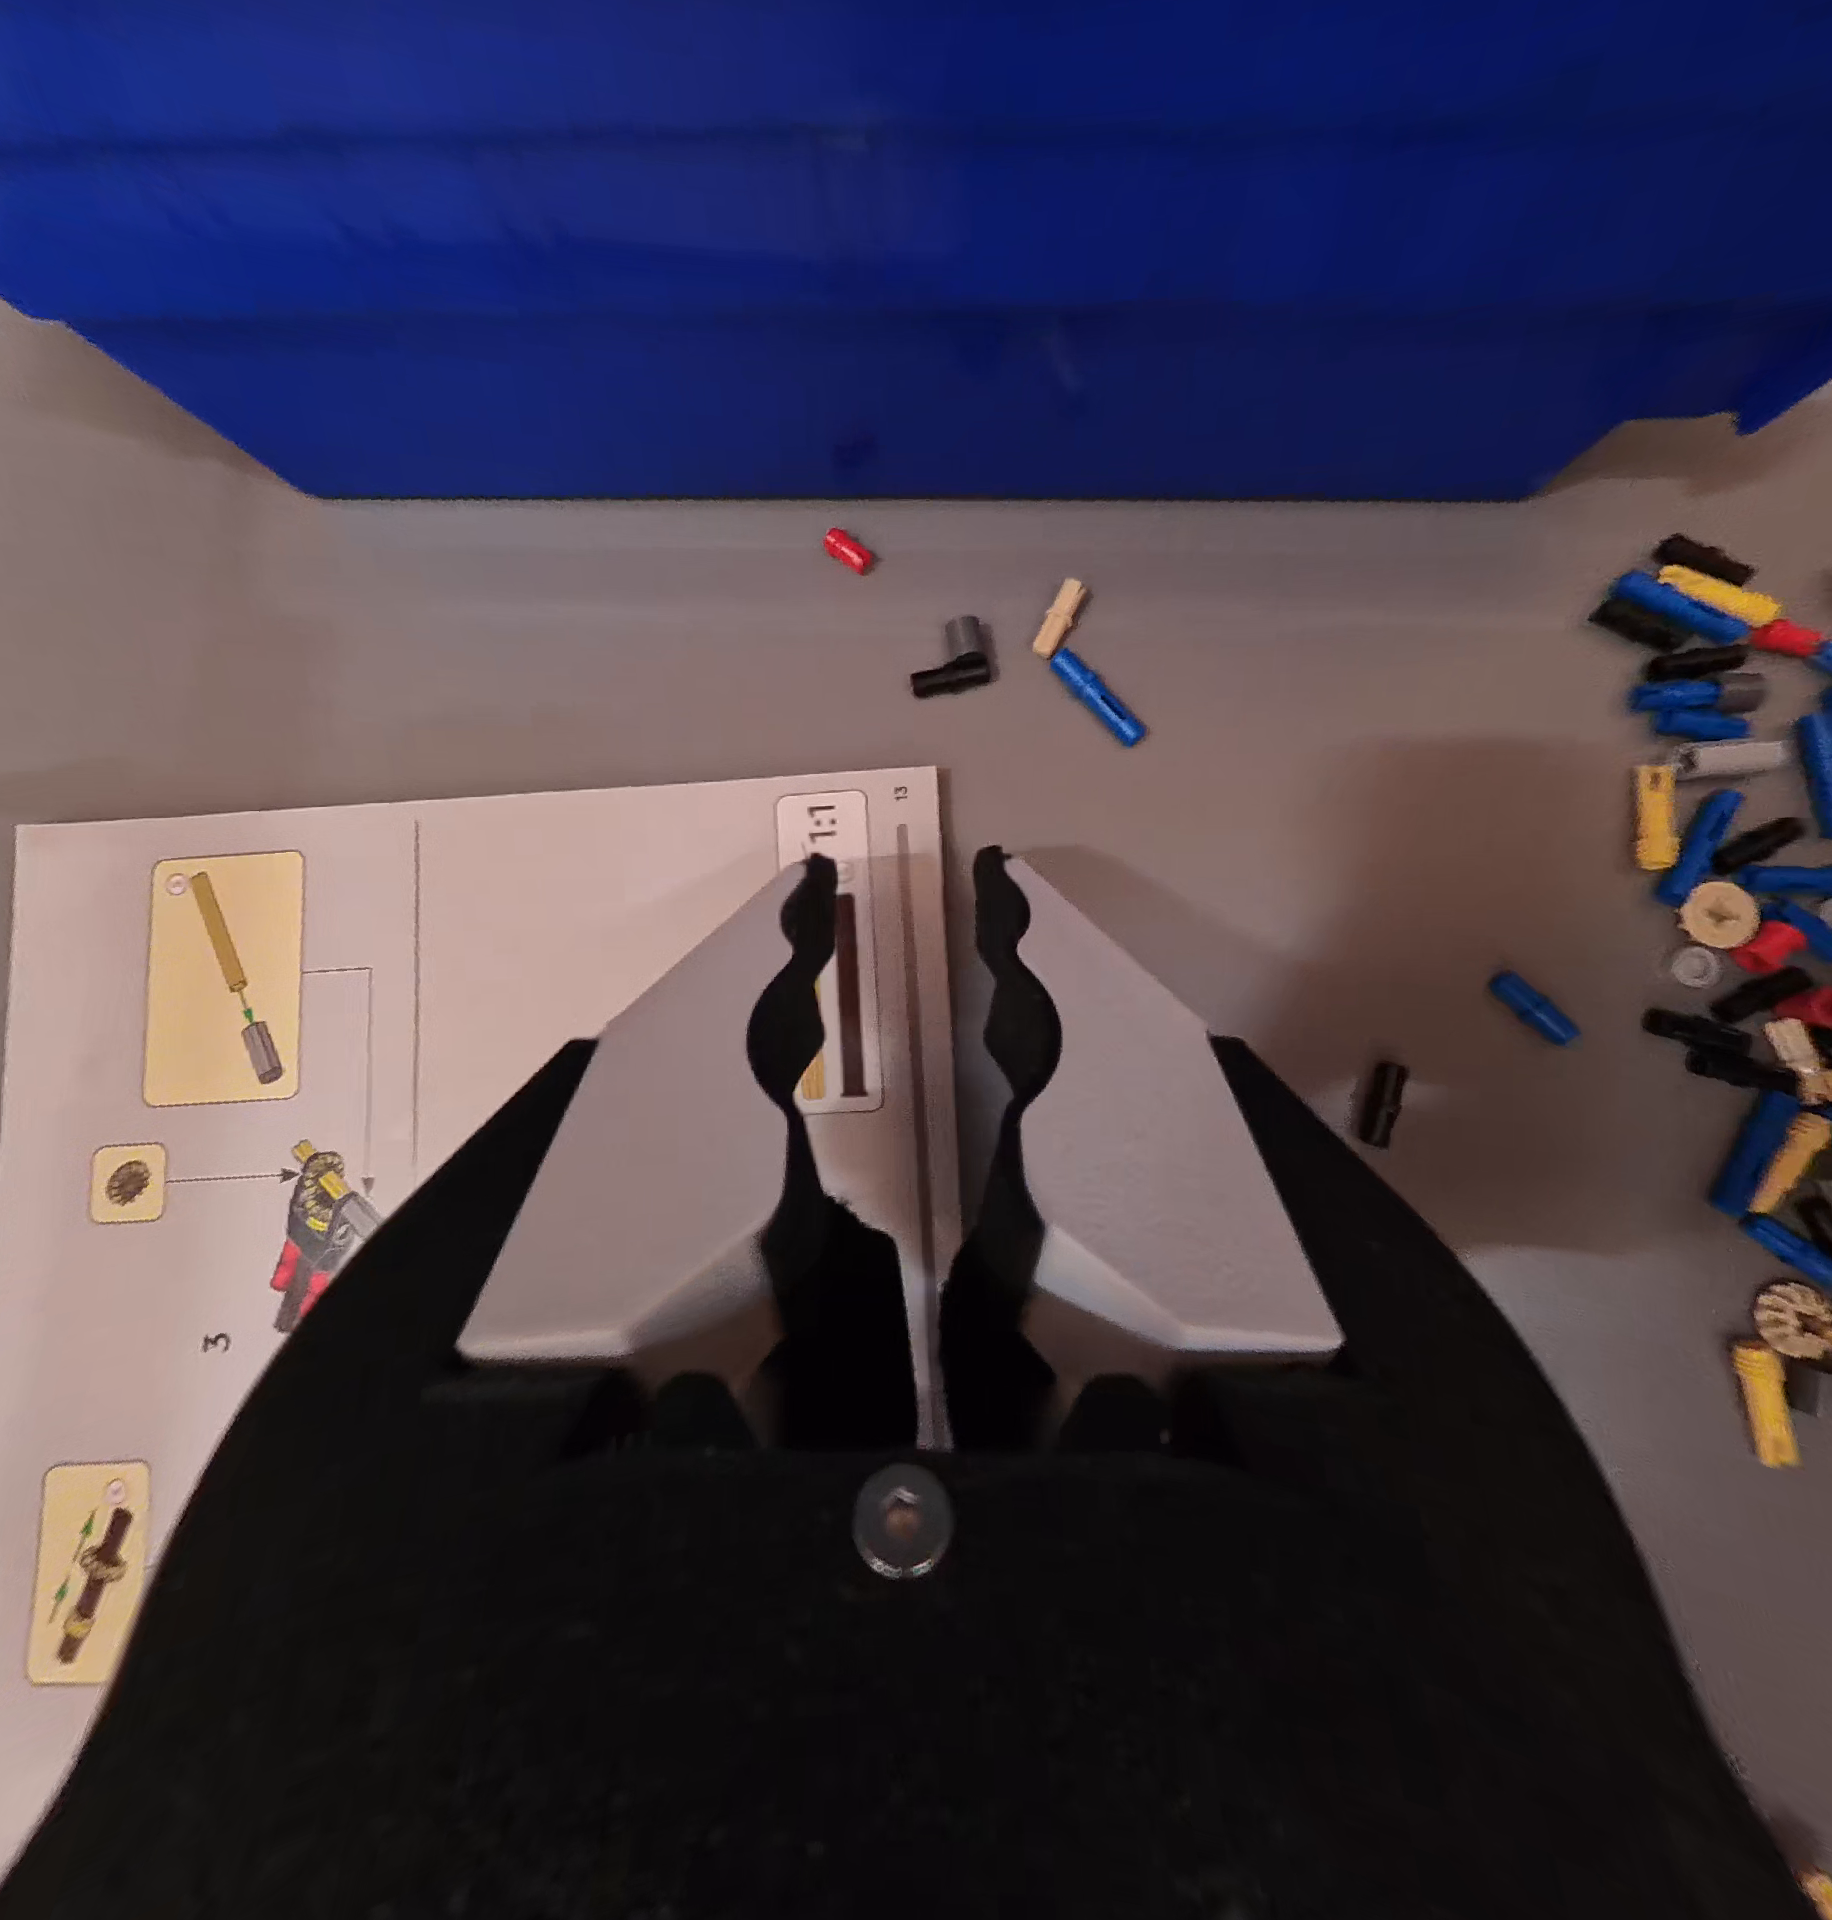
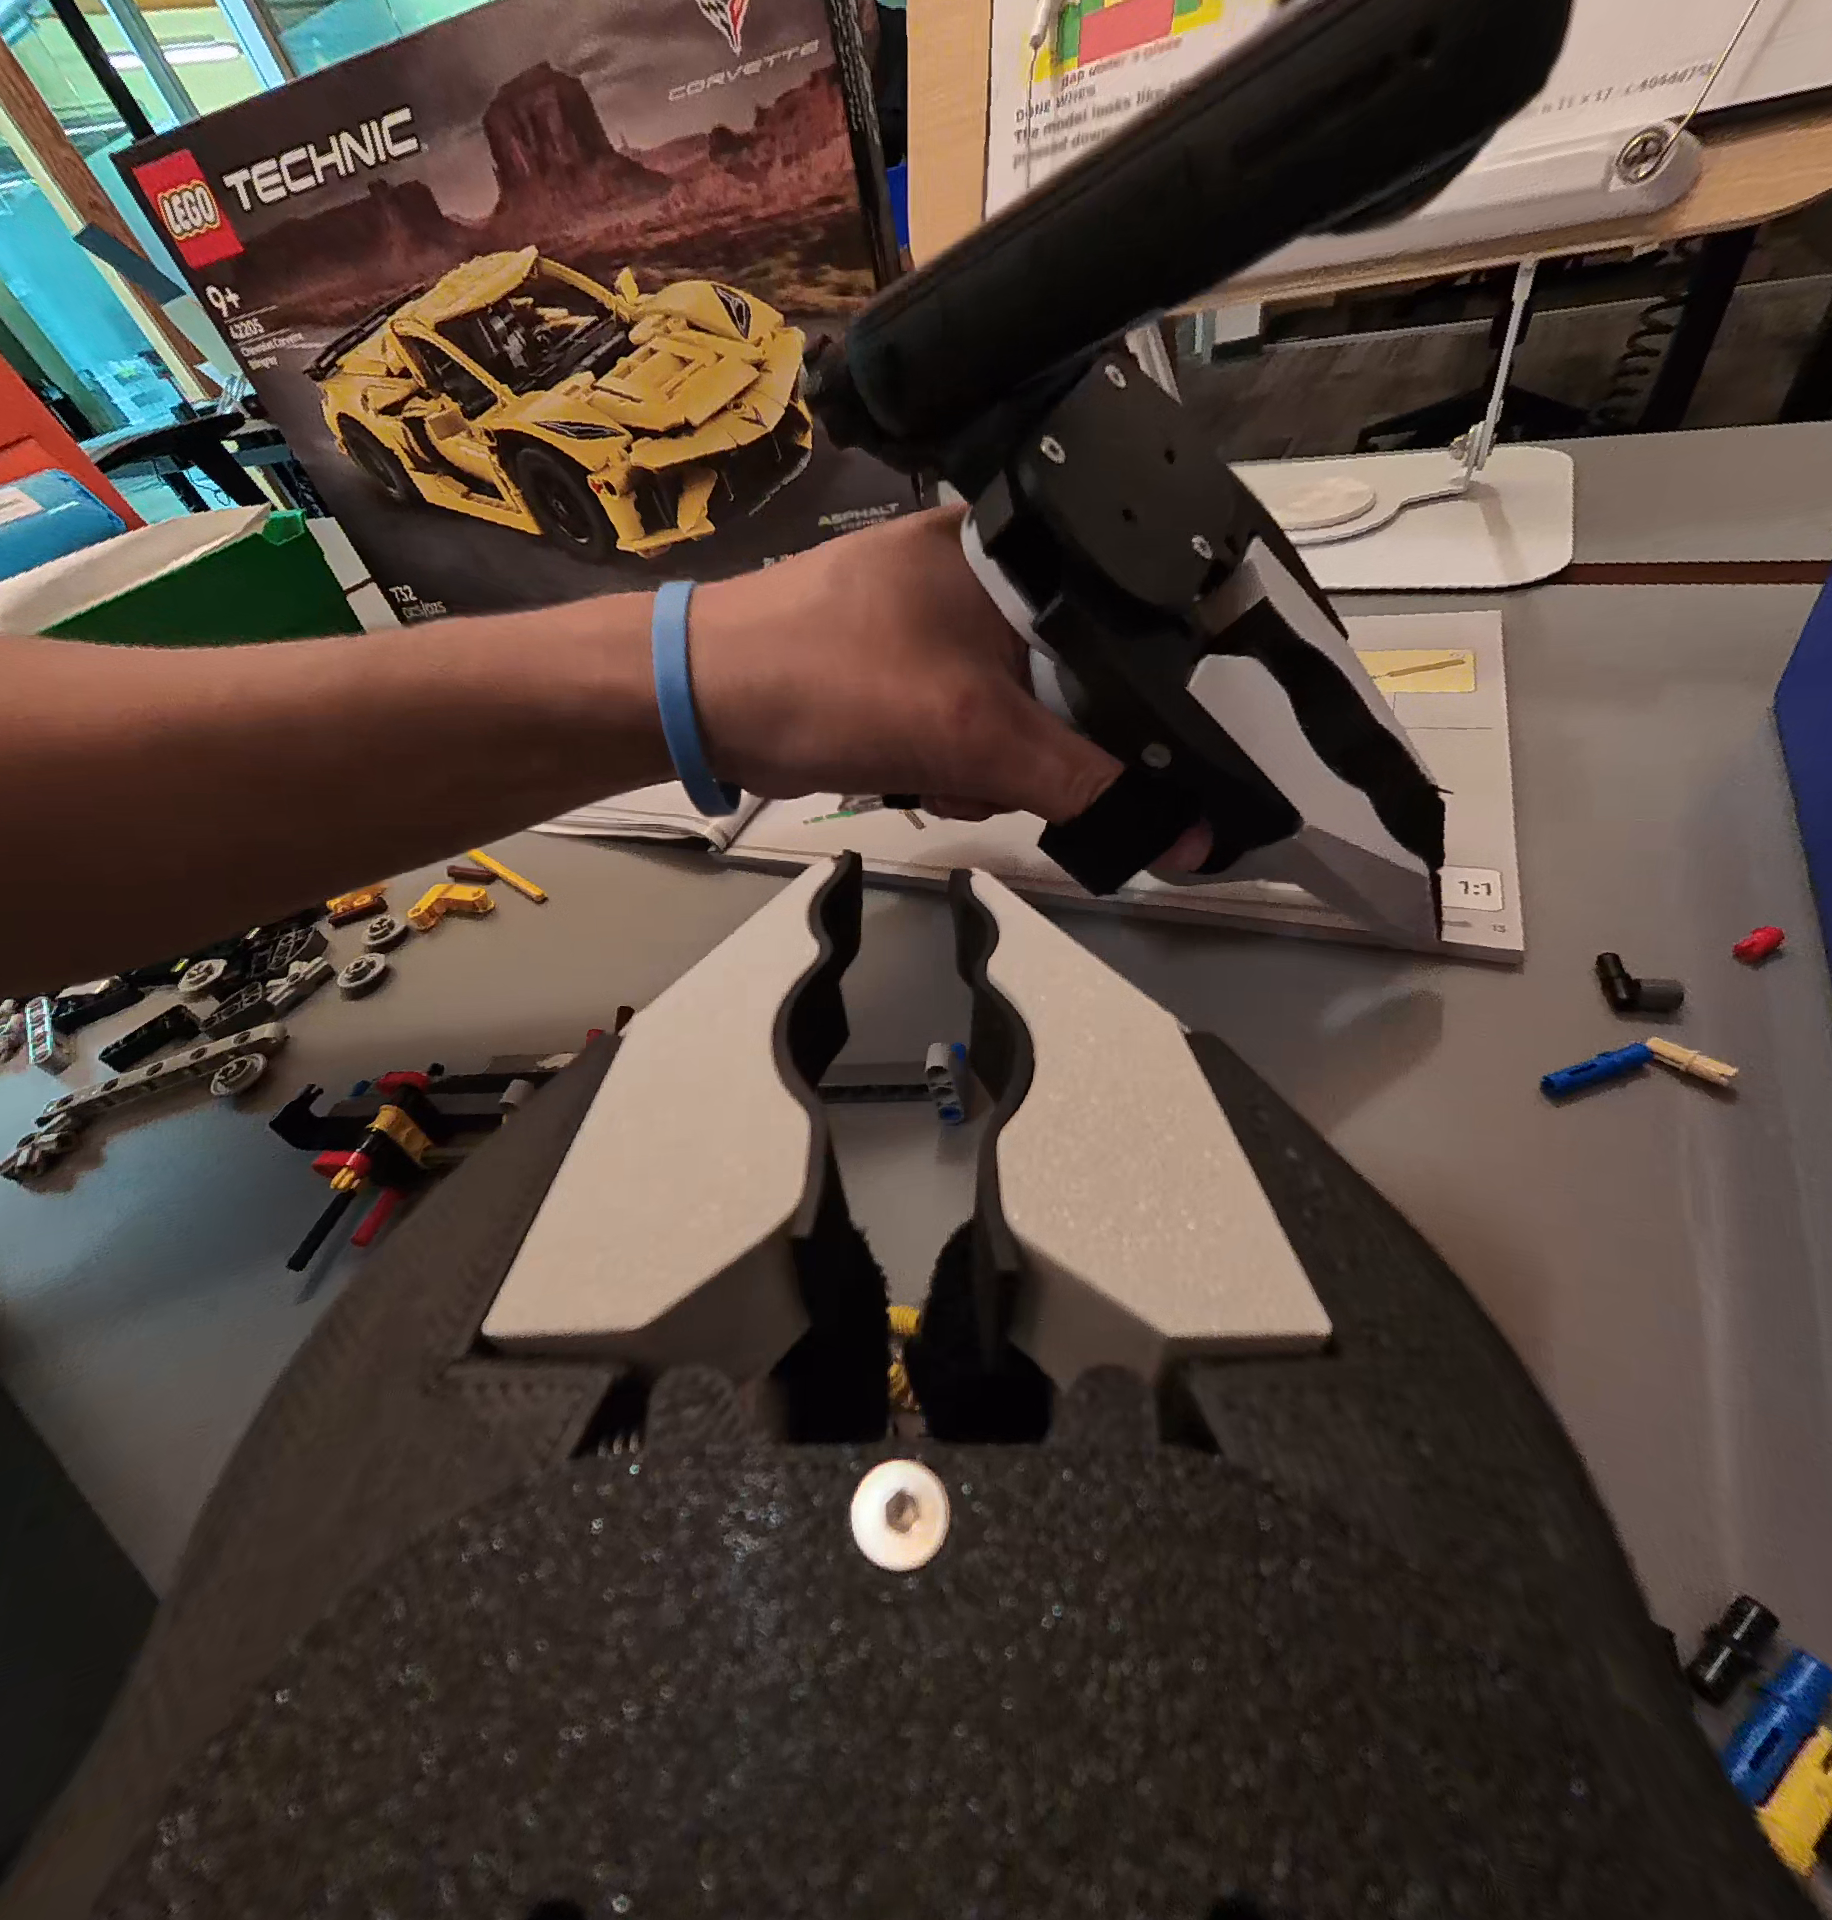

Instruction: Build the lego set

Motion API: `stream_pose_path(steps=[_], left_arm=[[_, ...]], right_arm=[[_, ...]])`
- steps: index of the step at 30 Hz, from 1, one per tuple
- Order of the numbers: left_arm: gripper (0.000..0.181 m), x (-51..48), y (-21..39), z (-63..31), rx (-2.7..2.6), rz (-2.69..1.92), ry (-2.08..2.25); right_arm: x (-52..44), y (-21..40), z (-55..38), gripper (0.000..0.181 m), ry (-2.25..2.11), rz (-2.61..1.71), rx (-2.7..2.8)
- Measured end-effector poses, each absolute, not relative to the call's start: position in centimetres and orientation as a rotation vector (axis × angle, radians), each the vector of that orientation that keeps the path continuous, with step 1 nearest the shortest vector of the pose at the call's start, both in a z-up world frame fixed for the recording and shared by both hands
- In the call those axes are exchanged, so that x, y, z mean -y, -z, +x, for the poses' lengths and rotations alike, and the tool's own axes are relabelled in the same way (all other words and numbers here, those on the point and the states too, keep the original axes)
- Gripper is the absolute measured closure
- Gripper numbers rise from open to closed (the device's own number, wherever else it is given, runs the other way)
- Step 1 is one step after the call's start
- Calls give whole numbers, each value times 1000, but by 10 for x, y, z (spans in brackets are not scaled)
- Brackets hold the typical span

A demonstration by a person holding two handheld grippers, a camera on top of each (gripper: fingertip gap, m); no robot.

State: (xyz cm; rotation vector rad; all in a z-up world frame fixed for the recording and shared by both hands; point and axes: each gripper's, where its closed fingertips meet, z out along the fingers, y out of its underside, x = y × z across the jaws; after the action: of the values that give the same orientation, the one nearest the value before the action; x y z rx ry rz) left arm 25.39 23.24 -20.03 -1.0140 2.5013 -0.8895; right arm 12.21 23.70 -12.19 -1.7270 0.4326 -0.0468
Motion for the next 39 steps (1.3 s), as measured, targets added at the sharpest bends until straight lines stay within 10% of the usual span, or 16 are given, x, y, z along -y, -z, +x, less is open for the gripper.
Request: stream_pose_path(steps=[20, 27, 39], left_arm=[[181, -242, 184, 254, -2365, -1073, 958], [181, -263, 168, 249, -2255, -1217, 1120], [164, -299, 166, 230, -2279, -1208, 1091]], right_arm=[[-234, 131, 134, 165, 83, -1761, -496], [-245, 164, 194, 119, 190, -2017, -707], [-258, 188, 244, 133, 272, -2166, -786]])
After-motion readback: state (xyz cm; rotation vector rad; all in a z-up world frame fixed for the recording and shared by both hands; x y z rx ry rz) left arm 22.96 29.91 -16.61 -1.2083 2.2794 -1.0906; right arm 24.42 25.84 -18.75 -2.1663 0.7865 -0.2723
